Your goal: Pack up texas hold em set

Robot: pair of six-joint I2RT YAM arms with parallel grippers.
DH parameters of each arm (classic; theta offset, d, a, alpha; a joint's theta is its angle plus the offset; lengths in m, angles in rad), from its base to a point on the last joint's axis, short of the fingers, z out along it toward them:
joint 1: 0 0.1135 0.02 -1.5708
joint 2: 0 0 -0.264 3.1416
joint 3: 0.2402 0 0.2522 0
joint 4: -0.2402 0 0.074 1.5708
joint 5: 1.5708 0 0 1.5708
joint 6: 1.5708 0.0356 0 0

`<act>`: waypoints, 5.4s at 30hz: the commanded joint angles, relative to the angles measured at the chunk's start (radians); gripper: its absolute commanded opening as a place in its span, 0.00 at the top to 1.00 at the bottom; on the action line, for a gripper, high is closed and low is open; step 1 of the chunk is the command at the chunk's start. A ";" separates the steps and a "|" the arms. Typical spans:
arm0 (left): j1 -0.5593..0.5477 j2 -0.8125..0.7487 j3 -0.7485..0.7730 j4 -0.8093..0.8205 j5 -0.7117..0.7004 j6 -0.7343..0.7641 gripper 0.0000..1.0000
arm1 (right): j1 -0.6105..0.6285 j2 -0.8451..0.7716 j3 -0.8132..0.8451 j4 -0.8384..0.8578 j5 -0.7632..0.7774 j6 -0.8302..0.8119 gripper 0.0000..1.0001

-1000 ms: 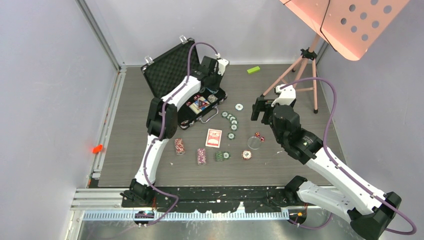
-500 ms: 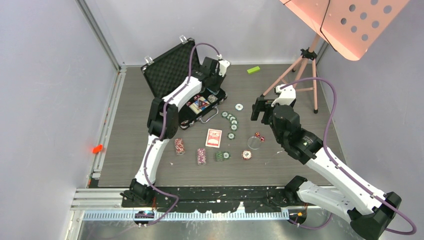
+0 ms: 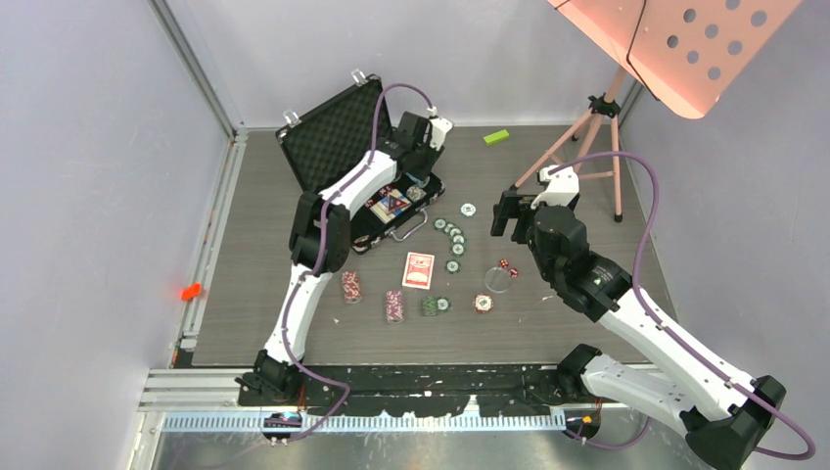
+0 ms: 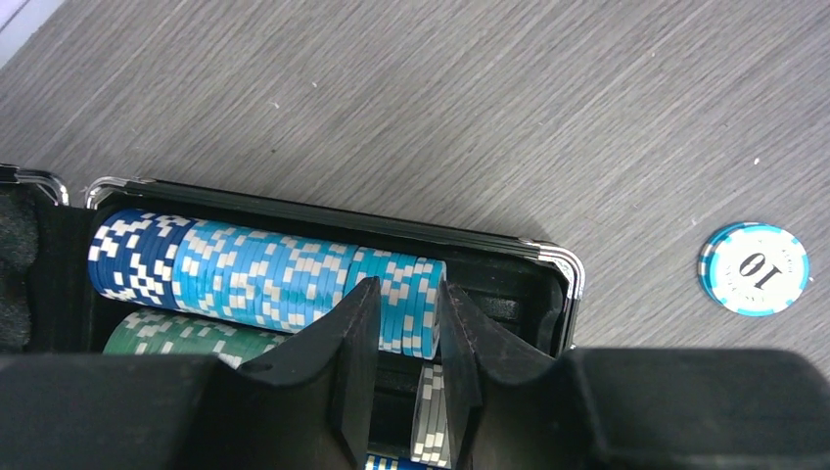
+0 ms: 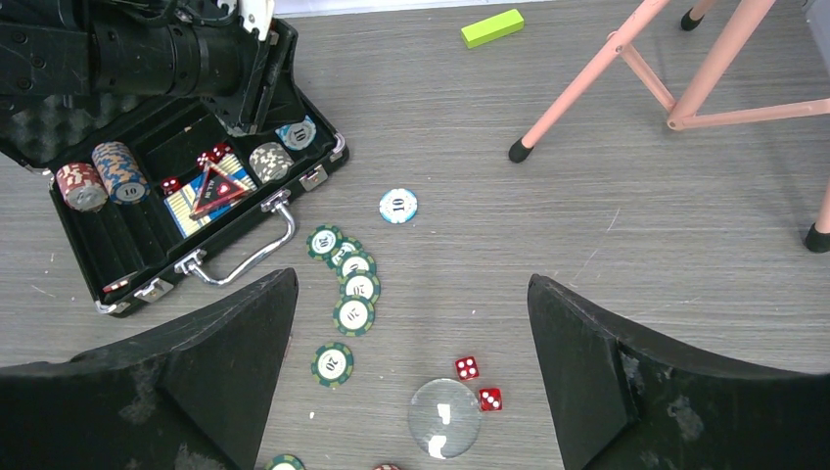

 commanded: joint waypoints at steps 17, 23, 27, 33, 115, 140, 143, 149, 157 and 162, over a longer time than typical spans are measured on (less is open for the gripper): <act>-0.014 -0.332 -0.182 0.078 -0.135 -0.122 0.02 | -0.167 0.370 0.295 -0.247 -0.176 0.190 0.00; -0.014 -0.502 -0.322 0.020 -0.254 -0.330 0.00 | -0.218 0.622 0.520 -0.446 -0.159 0.298 0.00; -0.013 -0.607 -0.448 -0.004 -0.240 -0.445 0.00 | -0.219 0.778 0.674 -0.587 -0.183 0.347 0.00; -0.012 -0.761 -0.604 -0.046 -0.201 -0.538 0.00 | -0.222 0.869 0.701 -0.520 -0.247 0.367 0.01; 0.079 -1.202 -1.167 0.137 -0.147 -0.737 0.02 | -0.283 1.319 0.983 -0.573 -0.398 0.373 0.78; 0.118 -0.796 -0.835 0.088 0.400 -0.794 0.11 | -0.230 0.792 0.525 -0.339 -0.559 0.161 0.98; 0.124 -0.729 -0.780 0.081 0.483 -0.824 0.16 | -0.213 0.753 0.494 -0.311 -0.631 0.129 0.99; 0.124 -0.629 -0.690 0.059 0.597 -0.873 0.21 | -0.153 0.691 0.433 -0.229 -0.697 0.098 0.99; 0.121 -0.592 -0.689 0.110 0.721 -0.953 0.23 | -0.117 0.631 0.381 -0.115 -0.833 0.075 0.99; 0.107 -0.572 -0.695 0.116 0.796 -0.979 0.32 | -0.115 0.635 0.398 -0.105 -0.845 0.069 0.99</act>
